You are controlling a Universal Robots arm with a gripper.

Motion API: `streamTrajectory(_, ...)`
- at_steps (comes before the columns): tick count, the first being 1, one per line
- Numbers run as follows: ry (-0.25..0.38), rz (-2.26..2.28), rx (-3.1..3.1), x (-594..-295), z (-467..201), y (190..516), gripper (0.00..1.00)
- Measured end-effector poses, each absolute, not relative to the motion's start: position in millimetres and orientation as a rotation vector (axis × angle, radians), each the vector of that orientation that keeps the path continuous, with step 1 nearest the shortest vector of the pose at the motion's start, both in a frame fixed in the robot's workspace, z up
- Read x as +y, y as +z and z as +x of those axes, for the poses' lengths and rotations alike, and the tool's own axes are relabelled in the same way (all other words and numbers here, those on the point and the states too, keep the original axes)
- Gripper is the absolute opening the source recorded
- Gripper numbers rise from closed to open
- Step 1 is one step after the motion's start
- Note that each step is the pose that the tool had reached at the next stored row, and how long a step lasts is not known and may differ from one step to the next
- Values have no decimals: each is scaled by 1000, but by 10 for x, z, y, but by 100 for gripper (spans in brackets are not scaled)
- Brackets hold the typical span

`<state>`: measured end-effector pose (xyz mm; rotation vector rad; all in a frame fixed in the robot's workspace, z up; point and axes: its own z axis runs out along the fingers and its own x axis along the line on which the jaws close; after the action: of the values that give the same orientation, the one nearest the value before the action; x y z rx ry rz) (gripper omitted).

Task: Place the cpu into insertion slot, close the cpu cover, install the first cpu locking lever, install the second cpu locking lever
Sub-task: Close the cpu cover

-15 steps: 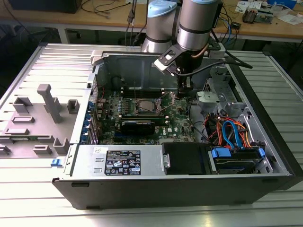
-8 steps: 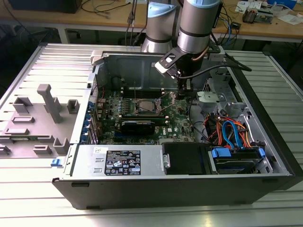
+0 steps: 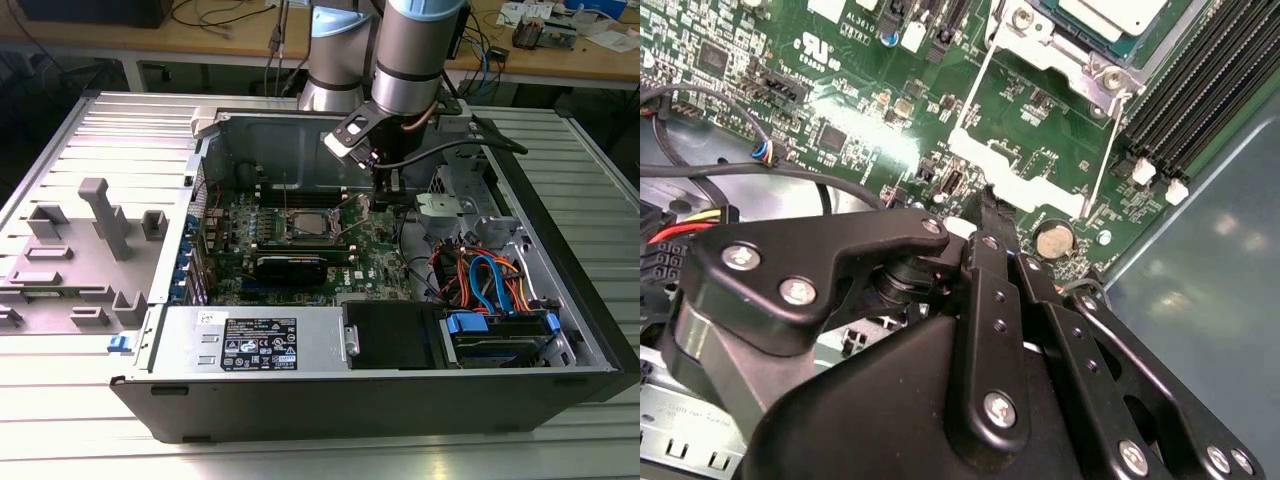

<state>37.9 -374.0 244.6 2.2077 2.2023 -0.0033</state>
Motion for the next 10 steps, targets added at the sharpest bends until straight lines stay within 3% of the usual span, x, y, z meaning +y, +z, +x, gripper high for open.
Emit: streamTrajectory(10, -3, 2208, 2202, -3740, 351, 2446, 11)
